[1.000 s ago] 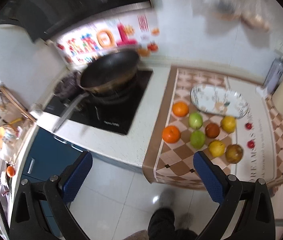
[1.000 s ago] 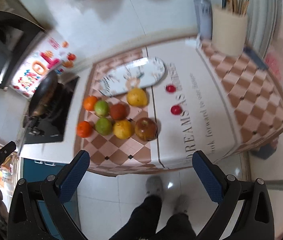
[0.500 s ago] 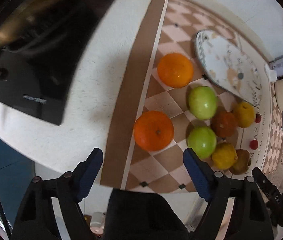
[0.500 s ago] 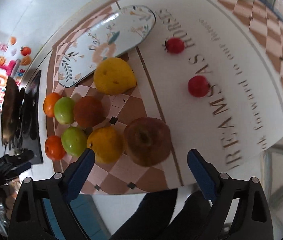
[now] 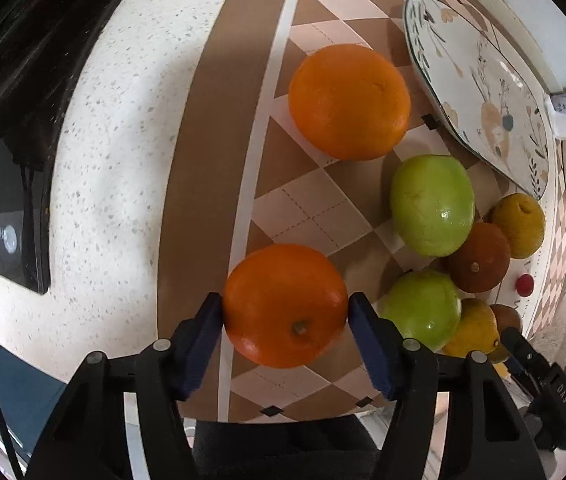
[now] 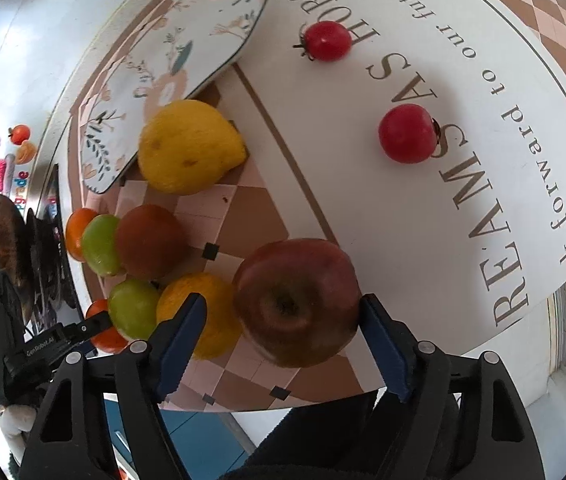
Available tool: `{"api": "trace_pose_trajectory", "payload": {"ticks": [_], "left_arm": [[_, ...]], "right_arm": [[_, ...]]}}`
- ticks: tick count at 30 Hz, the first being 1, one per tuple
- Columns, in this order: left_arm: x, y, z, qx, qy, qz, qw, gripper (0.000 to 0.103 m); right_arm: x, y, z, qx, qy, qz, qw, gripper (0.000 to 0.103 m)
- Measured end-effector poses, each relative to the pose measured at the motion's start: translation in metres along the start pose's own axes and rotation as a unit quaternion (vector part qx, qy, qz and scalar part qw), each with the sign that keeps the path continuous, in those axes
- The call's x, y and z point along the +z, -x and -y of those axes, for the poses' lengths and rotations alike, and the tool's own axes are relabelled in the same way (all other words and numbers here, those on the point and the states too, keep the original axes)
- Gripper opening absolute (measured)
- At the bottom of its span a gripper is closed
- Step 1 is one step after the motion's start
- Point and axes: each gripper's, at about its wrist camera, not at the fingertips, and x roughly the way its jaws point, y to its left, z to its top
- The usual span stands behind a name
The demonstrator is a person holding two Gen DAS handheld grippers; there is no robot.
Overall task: Organize fruits
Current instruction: 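Grasp an orange with the left tool while the right tool grasps the red apple, then place the orange on the plate with the left tool while the right tool places the red apple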
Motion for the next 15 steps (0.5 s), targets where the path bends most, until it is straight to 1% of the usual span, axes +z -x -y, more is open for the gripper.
{"api": "trace_pose_trajectory", "payload": {"ticks": [1, 2, 4, 6, 7, 11, 15], "left_arm": [[0.0, -0.001, 0.002, 0.002, -0.005, 0.0, 1.0, 0.061], [0.0, -0.001, 0.004, 0.006, -0.011, 0.002, 0.9999, 0.061], [0.0, 0.0, 0.008, 0.014, -0.02, 0.006, 0.9997, 0.061], [-0.001, 0.001, 0.011, 0.02, -0.024, 0.01, 0.9995, 0.06], [0.002, 0.0, 0.021, 0.023, -0.025, 0.01, 0.9994, 0.06], [0.002, 0.002, 0.032, 0.032, -0.027, 0.015, 0.999, 0.06], [0.0, 0.023, 0.039, 0.032, -0.025, 0.026, 0.9989, 0.059]], "right_arm": [[0.001, -0.001, 0.0, -0.005, 0.0, -0.001, 1.0, 0.077], [0.002, -0.001, 0.001, -0.012, 0.001, 0.001, 1.0, 0.072], [0.003, -0.002, 0.001, -0.018, 0.006, 0.006, 1.0, 0.068], [0.004, -0.002, 0.003, -0.016, 0.006, 0.006, 1.0, 0.068], [0.003, -0.002, 0.002, -0.017, 0.009, 0.006, 1.0, 0.067], [0.0, 0.004, 0.003, -0.033, 0.029, 0.012, 0.999, 0.067], [0.005, 0.018, -0.006, -0.027, 0.051, 0.021, 0.998, 0.067]]}}
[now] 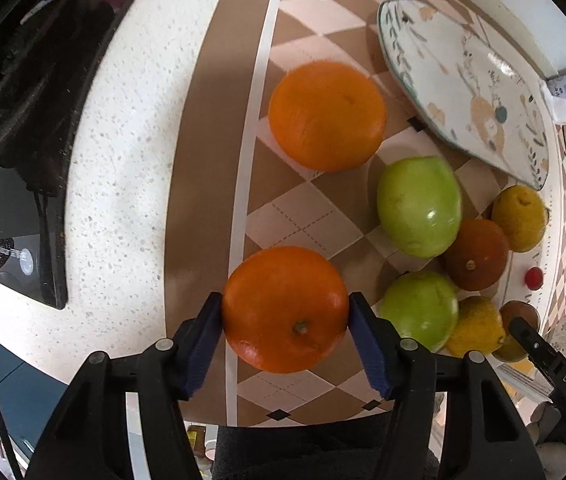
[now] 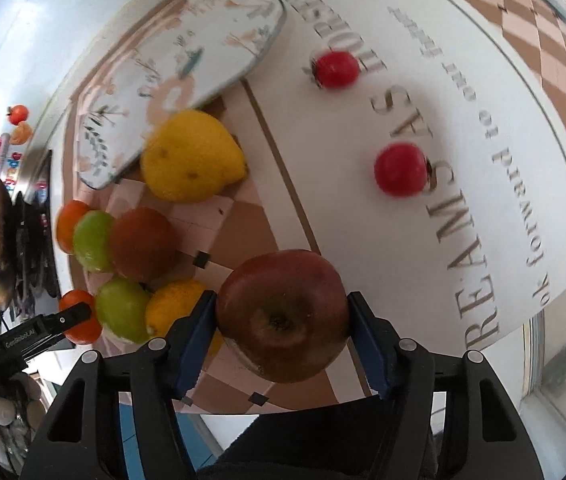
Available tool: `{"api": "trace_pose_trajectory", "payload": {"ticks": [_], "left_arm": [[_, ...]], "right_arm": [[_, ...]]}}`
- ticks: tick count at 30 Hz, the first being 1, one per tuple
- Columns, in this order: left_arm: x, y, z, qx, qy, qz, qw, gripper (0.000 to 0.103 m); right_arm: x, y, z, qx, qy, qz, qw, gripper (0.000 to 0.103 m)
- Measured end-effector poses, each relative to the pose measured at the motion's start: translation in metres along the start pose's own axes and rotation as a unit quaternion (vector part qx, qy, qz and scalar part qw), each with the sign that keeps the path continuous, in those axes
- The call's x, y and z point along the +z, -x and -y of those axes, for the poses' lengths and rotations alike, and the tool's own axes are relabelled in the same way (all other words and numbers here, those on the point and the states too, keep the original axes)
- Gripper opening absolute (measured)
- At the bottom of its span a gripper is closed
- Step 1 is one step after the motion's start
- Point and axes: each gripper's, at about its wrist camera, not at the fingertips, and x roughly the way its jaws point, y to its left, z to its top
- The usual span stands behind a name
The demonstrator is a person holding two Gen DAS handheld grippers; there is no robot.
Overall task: Organize fruits
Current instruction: 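Place the orange on the plate with the left tool while the right tool places the red apple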
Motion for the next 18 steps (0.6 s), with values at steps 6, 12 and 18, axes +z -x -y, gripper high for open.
{"api": "trace_pose_trajectory", "payload": {"ticks": [6, 12, 18], "left_arm": [[0.015, 0.061, 0.026, -0.036, 0.012, 0.041, 0.9985, 0.059], [0.071, 0.096, 0.082, -0.049, -0.004, 0.08, 0.9955, 0.06], [0.15, 0.048, 0.12, -0.039, 0.014, 0.042, 0.9983, 0.06]], "right_arm": [[0.036, 0.04, -0.022, 0.045, 0.04, 0.023, 0.998, 0.067], [0.114, 0.05, -0.071, 0.046, 0.123, 0.046, 0.99, 0.067], [0.193, 0.009, -0.106, 0.016, 0.197, 0.025, 0.98, 0.067]]}}
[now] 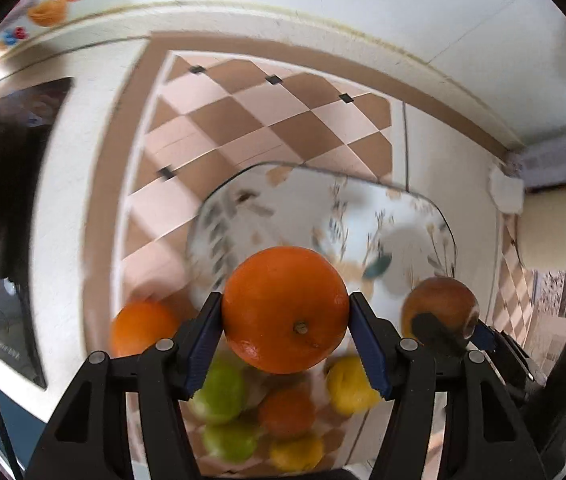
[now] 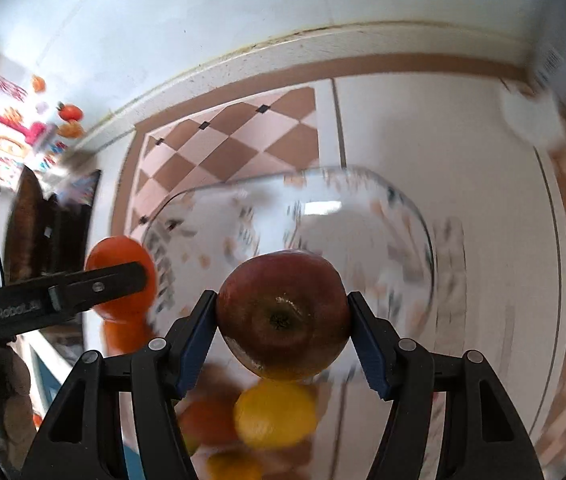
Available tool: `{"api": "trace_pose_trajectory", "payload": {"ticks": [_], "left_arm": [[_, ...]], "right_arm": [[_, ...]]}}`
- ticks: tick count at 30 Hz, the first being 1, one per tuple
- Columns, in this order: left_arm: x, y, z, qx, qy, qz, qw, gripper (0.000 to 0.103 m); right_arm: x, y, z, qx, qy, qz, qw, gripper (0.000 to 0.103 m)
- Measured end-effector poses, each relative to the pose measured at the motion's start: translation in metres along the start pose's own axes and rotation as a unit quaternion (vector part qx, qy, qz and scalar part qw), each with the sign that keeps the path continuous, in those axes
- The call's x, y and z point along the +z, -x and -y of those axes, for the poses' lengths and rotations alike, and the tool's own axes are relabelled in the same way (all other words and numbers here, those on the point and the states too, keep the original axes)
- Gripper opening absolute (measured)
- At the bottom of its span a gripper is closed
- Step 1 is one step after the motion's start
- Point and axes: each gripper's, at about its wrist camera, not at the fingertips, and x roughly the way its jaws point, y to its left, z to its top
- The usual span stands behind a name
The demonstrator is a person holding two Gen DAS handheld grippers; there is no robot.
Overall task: Organize fruits
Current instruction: 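Place the orange on the plate with the left tool while the right tool places the red apple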
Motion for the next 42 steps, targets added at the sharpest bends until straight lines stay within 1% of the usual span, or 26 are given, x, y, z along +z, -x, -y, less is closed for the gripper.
{"api": "trace_pose_trajectory", "payload": {"ticks": [4, 7, 12, 18, 19, 20, 22, 23, 24, 25, 27, 28, 32, 36, 39, 41, 42], "left_arm": [[0.032, -0.036, 0.007, -0.003, 0.022, -0.043, 0.9988, 0.06], [0.045, -0.049, 0.006, 0.004, 0.028, -0.053, 0.9982, 0.06], [0.054, -0.06, -0.002, 0.005, 0.039, -0.067, 0.997, 0.06], [0.057, -0.064, -0.004, 0.015, 0.031, -0.075, 0.9966, 0.061], [0.058, -0.068, 0.002, 0.016, 0.032, -0.076, 0.9965, 0.061], [0.059, -0.068, 0.002, 0.017, 0.032, -0.077, 0.9963, 0.061], [0.06, -0.07, 0.004, 0.021, 0.028, -0.079, 0.9962, 0.061], [0.062, -0.071, 0.009, 0.023, 0.027, -0.079, 0.9962, 0.061], [0.061, -0.07, 0.008, 0.021, 0.026, -0.079, 0.9963, 0.063], [0.061, -0.07, 0.009, 0.012, 0.027, -0.078, 0.9965, 0.074], [0.06, -0.065, 0.008, 0.008, 0.025, -0.073, 0.997, 0.087], [0.058, -0.061, 0.011, 0.011, 0.022, -0.068, 0.9974, 0.087], [0.048, -0.042, 0.011, 0.034, 0.0, -0.039, 0.9987, 0.087], [0.026, -0.013, 0.01, 0.086, -0.028, 0.009, 0.9958, 0.087], [0.007, 0.003, 0.007, 0.101, -0.035, 0.034, 0.9937, 0.087], [-0.007, 0.015, 0.003, 0.108, -0.041, 0.05, 0.992, 0.087], [-0.016, 0.02, 0.002, 0.11, -0.044, 0.058, 0.9913, 0.087]], "right_arm": [[0.032, -0.028, 0.002, -0.013, 0.035, -0.021, 0.999, 0.067], [0.045, -0.041, 0.003, -0.014, 0.055, -0.031, 0.998, 0.067], [0.046, -0.051, 0.006, -0.013, 0.068, -0.05, 0.996, 0.067], [0.047, -0.054, 0.014, -0.003, 0.051, -0.059, 0.997, 0.068], [0.048, -0.053, 0.013, 0.0, 0.047, -0.059, 0.997, 0.072], [0.05, -0.054, 0.009, -0.001, 0.044, -0.059, 0.997, 0.078], [0.051, -0.05, 0.007, -0.005, 0.038, -0.058, 0.998, 0.084], [0.05, -0.048, 0.007, -0.008, 0.036, -0.058, 0.998, 0.084], [0.049, -0.046, 0.005, -0.012, 0.034, -0.058, 0.998, 0.084], [0.047, -0.043, 0.006, -0.015, 0.031, -0.058, 0.998, 0.084], [0.045, -0.039, 0.007, -0.022, 0.021, -0.06, 0.998, 0.088], [0.042, -0.036, 0.009, -0.025, 0.014, -0.062, 0.998, 0.091], [0.027, -0.021, 0.016, -0.039, -0.003, -0.057, 0.998, 0.091], [0.004, -0.004, 0.015, -0.069, -0.009, -0.053, 0.996, 0.092], [-0.013, 0.008, 0.013, -0.082, -0.017, -0.057, 0.995, 0.092], [-0.026, 0.019, 0.011, -0.086, -0.02, -0.048, 0.995, 0.091], [-0.032, 0.026, 0.008, -0.096, -0.015, -0.04, 0.994, 0.091]]}}
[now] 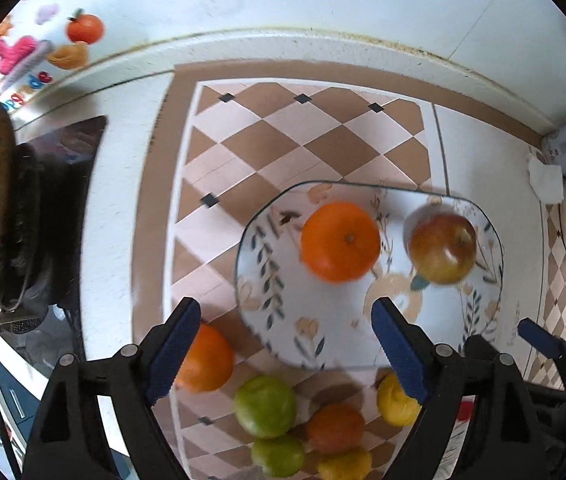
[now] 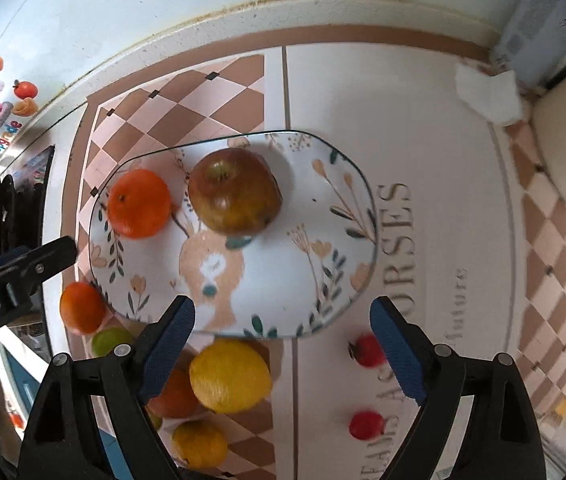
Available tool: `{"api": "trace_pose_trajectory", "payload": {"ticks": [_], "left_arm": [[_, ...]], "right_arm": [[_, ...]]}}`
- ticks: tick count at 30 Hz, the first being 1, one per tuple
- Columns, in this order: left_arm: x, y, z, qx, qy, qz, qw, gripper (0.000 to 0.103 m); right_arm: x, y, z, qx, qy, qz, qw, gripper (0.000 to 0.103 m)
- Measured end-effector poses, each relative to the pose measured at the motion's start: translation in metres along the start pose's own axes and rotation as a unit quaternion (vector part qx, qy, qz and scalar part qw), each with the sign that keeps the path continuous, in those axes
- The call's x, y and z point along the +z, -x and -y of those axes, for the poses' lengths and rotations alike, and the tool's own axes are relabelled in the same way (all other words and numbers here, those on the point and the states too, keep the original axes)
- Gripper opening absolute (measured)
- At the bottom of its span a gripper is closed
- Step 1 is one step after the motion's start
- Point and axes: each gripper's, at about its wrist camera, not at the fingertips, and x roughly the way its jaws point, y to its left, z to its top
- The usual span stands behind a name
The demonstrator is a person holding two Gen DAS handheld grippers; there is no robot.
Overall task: Organize fruits
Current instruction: 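Place the orange on the plate with the left tool while the right tool places the red apple, then lift both tools back from the plate toward the fruit group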
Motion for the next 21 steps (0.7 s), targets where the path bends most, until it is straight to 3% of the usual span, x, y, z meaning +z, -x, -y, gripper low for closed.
{"api": "trace_pose_trajectory", "payload": {"ticks": [5, 21], "left_arm": [[-0.033, 0.026, -0.001, 0.011, -0.013, 0.035, 0.9992, 0.087], [-0.111, 0.123, 0.001, -0.012, -0.036, 0.115, 0.9927, 0.087]], "right_arm": [[-0.022, 0.033, -0.01, -0.005, 0.003, 0.027, 1.0, 0.092], [-0.095, 0.144, -0.029, 0.006, 0.005, 0.102, 0.995, 0.091]]}}
